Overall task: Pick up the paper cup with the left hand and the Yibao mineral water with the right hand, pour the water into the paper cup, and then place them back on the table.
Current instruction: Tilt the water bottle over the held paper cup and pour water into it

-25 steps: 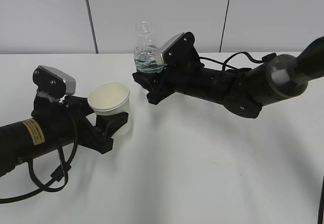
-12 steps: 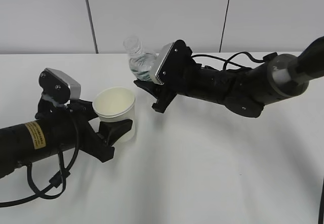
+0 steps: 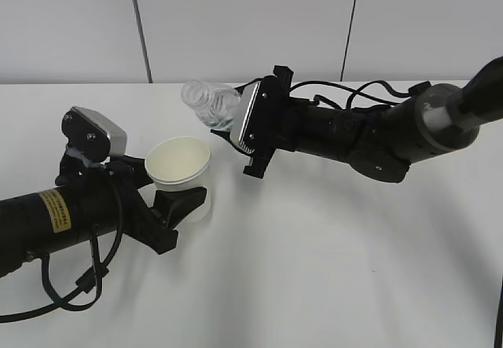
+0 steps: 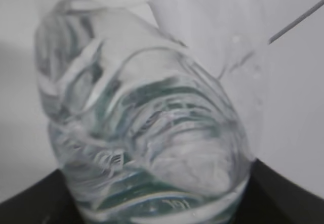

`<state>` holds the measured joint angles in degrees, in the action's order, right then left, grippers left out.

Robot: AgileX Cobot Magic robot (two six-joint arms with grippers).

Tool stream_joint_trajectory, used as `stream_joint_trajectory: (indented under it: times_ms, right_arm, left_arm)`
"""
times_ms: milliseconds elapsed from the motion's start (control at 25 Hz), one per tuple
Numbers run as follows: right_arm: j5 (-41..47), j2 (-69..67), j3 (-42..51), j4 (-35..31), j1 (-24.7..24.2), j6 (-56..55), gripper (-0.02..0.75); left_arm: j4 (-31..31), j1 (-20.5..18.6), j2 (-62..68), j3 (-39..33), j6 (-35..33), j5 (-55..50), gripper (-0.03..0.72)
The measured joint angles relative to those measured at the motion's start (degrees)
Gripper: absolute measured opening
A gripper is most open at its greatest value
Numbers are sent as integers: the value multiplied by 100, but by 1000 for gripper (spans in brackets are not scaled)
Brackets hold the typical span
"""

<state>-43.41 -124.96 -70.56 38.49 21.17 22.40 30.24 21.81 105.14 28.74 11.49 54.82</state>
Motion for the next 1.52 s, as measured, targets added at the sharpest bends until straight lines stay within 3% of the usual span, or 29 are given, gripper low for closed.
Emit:
stream_joint_trajectory:
  times_ms: [880,1520]
  right_arm:
    - [-38,0,0,-520,0,3035,457]
    - [-345,0,0,-564,0,3777,457]
  left_arm:
    - [401,0,0,0,0,-222,463]
    - [419,0,0,0,0,-254,463]
